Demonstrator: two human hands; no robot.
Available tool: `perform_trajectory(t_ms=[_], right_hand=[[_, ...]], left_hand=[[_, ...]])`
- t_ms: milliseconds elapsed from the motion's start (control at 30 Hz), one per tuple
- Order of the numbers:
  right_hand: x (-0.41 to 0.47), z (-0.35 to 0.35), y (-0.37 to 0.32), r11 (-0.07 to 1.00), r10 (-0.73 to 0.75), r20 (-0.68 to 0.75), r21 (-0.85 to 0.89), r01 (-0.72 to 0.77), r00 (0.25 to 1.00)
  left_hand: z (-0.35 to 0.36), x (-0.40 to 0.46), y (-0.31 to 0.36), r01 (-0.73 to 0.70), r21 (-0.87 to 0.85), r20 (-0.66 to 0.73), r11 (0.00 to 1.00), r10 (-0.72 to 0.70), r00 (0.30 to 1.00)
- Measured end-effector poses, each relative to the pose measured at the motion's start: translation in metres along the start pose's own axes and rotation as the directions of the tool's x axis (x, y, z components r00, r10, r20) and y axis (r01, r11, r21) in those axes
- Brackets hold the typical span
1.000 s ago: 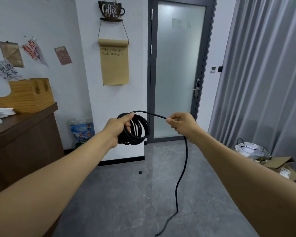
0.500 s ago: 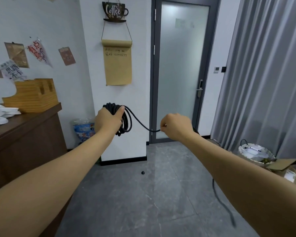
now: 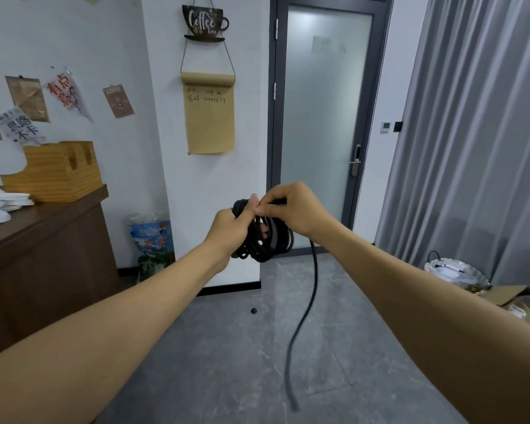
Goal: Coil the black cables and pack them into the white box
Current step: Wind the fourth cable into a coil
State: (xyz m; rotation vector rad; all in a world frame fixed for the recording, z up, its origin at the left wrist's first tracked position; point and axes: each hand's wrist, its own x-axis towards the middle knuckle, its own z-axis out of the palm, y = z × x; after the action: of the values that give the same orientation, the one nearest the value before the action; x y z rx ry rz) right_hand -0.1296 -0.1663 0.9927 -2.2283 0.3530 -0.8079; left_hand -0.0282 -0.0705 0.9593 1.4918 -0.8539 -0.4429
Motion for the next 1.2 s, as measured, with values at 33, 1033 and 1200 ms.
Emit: perform_trajectory(t_ms=[33, 1033, 1200], right_hand=[[-0.001, 0.0, 0.001, 0.999, 0.015, -0.027, 0.045, -0.013, 1.0], [-0.011, -0.047, 0.02, 0.975, 0.221, -0.069, -0.001, -0.222, 0.973], [-0.009, -0.047, 0.023, 0.976, 0.219, -0.095, 0.009, -0.219, 0.971]], left_hand=[[0.003, -0.001, 0.001, 0.034, -0.044, 0.027, 0.998, -0.033, 0.999], [-0.003, 0.009, 0.01, 0.094, -0.04, 0.208, 0.995, -0.084, 0.975], [0.0, 0.013, 0.015, 0.125, -0.073, 0.203, 0.989, -0.108, 0.973]])
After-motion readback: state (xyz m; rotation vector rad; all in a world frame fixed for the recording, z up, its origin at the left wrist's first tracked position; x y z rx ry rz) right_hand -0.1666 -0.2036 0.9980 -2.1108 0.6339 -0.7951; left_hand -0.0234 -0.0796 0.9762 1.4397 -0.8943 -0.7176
